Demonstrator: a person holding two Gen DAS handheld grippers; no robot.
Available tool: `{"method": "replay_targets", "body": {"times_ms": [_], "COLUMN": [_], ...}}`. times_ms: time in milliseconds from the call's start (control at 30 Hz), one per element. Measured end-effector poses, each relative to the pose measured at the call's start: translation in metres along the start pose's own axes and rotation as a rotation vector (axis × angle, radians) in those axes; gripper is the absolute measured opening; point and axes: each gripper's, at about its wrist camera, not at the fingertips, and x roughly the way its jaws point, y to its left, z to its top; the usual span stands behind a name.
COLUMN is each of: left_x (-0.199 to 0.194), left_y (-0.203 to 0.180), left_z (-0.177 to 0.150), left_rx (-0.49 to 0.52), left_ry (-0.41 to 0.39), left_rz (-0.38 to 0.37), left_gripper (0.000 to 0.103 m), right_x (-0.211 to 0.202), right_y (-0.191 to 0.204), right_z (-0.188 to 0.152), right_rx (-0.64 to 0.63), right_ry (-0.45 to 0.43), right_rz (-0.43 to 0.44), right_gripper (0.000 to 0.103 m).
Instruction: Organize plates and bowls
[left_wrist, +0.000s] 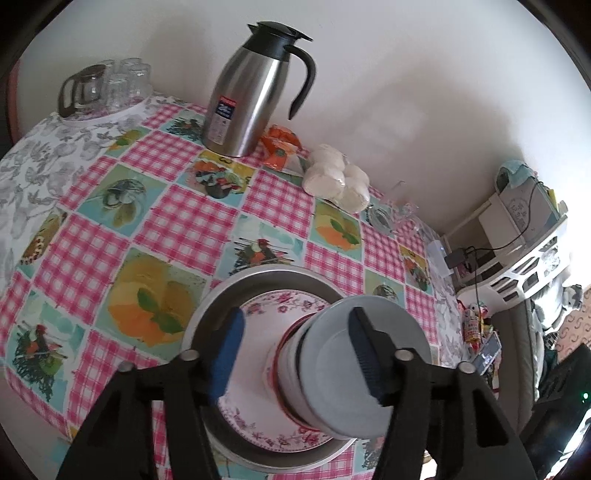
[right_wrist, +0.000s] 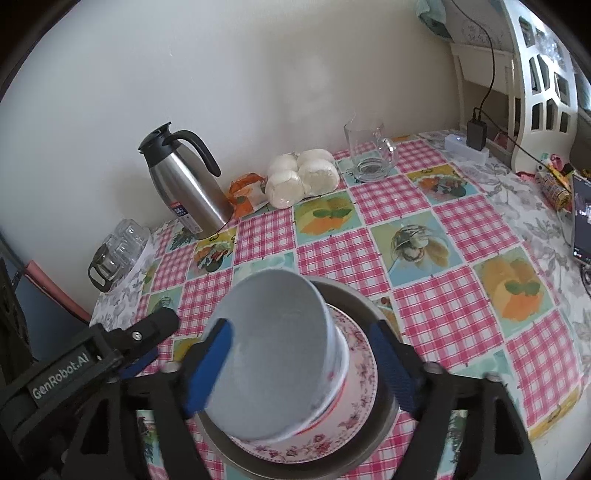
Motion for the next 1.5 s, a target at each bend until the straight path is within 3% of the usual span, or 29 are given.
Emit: {"method": "replay_targets", "body": {"times_ms": [133,333,567,800,1500], "left_x": [-0.011,-0.023,-0.009,-0.001,-0.002], "left_y": [0.007,0.019,0.040,0.046,0.026], "left_z": [-0.007,-0.031,-0.074,-0.094,-0.112], "left_rx": [0.006,0.049,0.136,0.197,0.290], "left_ry": [-0.035,-0.075,-0.011,0.044,0.055], "left_rz": [0.042,0.105,0.227,0.277,0.323], "left_gripper": [0.079,0.093,0.095,0.095,0.095], "right_x": [-0.009,-0.022,-0.026,-0.020,-0.017], "right_y": [-0.009,-0.022,-0.034,-0.045,-0.051], "right_z": [-0.010,-0.034,-0.060,-0.078,-0.091], "right_rx": [-0.023,-0.053,-0.089,-0.117,-0.160], "right_ry": [-0.019,-0.028,-0.004,0.055,0.105], "right_rz": [-0.016,-0.034,-0.057,-0.115,-0.145], "right_gripper": [0.103,0.103,0.103,0.103,0.103]}}
